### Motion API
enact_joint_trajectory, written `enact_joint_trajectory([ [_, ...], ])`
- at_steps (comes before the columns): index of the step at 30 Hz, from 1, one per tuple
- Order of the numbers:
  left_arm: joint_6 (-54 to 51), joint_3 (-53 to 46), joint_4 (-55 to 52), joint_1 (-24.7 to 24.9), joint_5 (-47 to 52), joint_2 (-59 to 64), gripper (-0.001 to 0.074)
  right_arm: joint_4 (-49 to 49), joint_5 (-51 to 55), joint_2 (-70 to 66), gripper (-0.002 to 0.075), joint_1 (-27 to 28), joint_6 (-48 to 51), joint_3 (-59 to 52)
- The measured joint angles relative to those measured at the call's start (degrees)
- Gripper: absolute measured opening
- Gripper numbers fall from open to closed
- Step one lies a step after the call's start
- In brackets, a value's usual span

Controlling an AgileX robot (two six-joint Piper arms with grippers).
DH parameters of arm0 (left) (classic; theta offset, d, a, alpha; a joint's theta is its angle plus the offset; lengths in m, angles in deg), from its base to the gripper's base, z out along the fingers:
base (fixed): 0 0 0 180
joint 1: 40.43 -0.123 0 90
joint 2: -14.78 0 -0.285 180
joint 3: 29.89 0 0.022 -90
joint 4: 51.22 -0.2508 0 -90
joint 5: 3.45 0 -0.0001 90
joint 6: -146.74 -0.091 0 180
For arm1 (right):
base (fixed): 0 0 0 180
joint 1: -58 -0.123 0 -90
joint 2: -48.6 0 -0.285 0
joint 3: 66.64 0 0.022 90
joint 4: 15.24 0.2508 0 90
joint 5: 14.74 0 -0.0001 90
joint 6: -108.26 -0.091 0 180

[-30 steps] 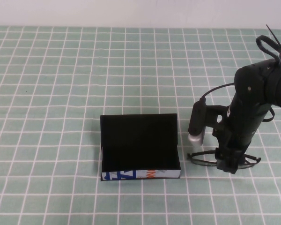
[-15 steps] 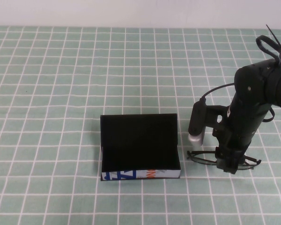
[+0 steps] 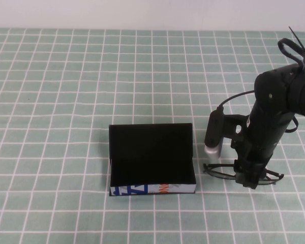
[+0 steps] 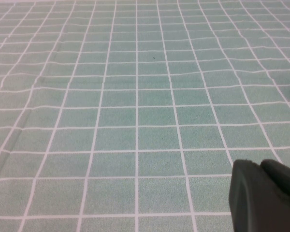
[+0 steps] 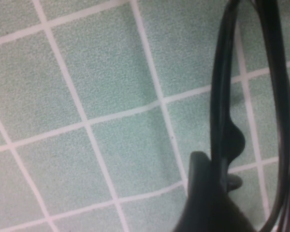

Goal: Return glasses to glasses case
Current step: Pick up the glasses from the table

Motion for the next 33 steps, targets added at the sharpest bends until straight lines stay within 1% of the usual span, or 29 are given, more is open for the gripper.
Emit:
enact_joint_trajectory([
  [10, 0.00, 0.00, 0.00, 0.00, 0.00, 0.00, -0.0002, 0.47, 0.37, 0.20, 0.0328, 0.00, 0.00, 3.04],
  [22, 0.00, 0.00, 0.00, 0.00, 0.00, 0.00, -0.0002, 1.79, 0.55, 0.83, 0.0327, 0.00, 0.00, 3.51],
  [28, 0.00, 0.00, 0.00, 0.00, -0.09, 0.00, -0.0002, -3.03, -0.69, 0.83, 0.0327, 0.00, -1.65, 3.51],
  [33, 0.00, 0.00, 0.00, 0.00, -0.09, 0.00, -0.0002, -9.42, -3.53, 0.83, 0.0327, 0.23, -10.60, 3.51],
])
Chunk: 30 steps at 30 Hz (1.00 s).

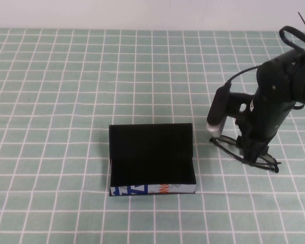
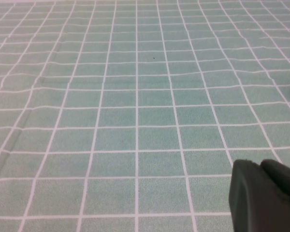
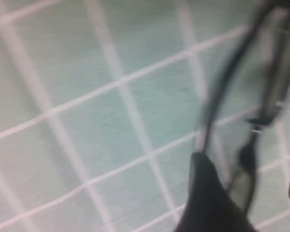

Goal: Return glasses to glasses case
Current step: Pick up the glasses from the table

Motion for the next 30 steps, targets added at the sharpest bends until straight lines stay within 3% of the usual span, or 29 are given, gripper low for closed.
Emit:
enact_joint_trajectory([
  [19, 0.00, 0.00, 0.19, 0.00, -0.13, 0.00, -0.0002, -2.36, -3.52, -4.83, 0.0320, 0.78, -4.48, 0.00],
  [22, 0.00, 0.00, 0.19, 0.00, -0.13, 0.00, -0.0002, -3.39, -3.98, -5.84, 0.0281, 0.78, -4.57, 0.00],
  [30, 0.00, 0.00, 0.22, 0.00, -0.13, 0.00, -0.0002, -4.58, -5.22, -6.53, 0.0071, 0.78, -4.87, 0.09],
])
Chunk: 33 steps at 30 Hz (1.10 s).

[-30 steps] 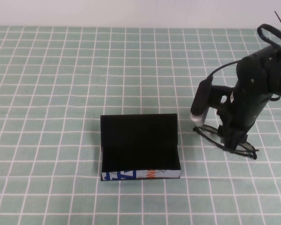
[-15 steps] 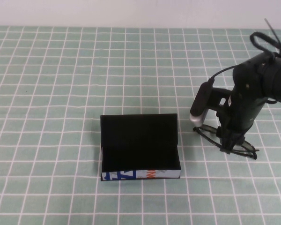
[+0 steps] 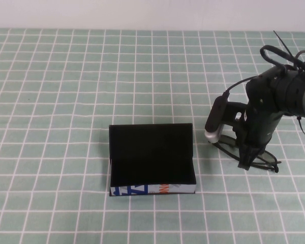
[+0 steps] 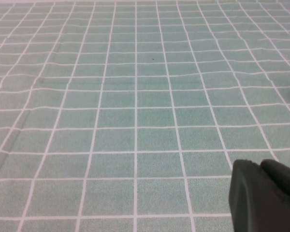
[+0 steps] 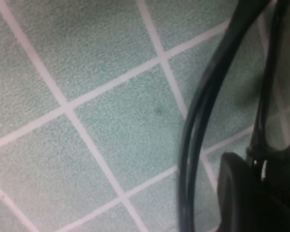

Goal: Return glasses to glasses case
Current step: Pick up the glasses from the table, then place the glasses in the glasses case

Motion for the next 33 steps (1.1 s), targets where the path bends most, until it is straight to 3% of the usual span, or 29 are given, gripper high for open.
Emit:
enact_joint_trajectory([
  [25, 0.00, 0.00, 0.09, 0.00, -0.17, 0.00, -0.0002, -1.35, 0.10, 8.06, 0.0071, -0.13, -2.84, 0.00],
  [33, 0.00, 0.00, 0.09, 0.00, -0.17, 0.00, -0.0002, -3.02, -2.46, 12.68, 0.0071, -8.12, -4.85, 0.00],
])
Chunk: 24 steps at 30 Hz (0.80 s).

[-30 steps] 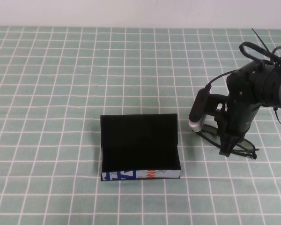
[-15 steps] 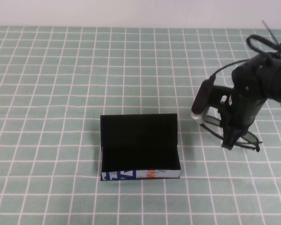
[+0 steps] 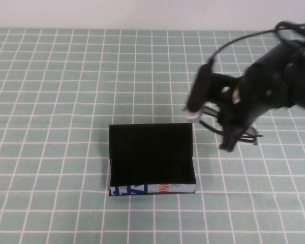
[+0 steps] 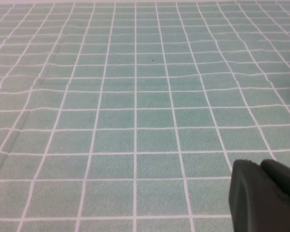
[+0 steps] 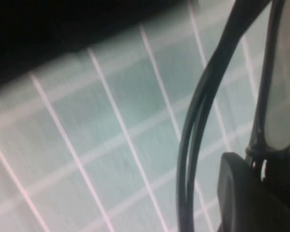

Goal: Return glasses to glasses case
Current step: Place the glasses in the glasses case

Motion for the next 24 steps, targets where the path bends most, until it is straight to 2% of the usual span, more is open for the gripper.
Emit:
enact_joint_trajectory([
  [9, 0.00, 0.00, 0.00, 0.00, -0.09, 0.00, -0.0002, -18.15, -0.35, 0.41, 0.0071, -14.06, -18.40, 0.00],
  [15, 0.00, 0.00, 0.00, 0.00, -0.09, 0.00, -0.0002, -22.42, -1.85, 0.30, 0.0071, -21.22, -26.25, 0.00],
  [19, 0.00, 0.00, 0.00, 0.00, -0.09, 0.00, -0.0002, -25.17, -2.08, -1.74, 0.0071, -24.60, -27.48, 0.00],
  [24, 0.00, 0.00, 0.00, 0.00, -0.09, 0.00, -0.0002, -28.61, -2.53, -5.85, 0.0071, -25.60, -28.13, 0.00],
])
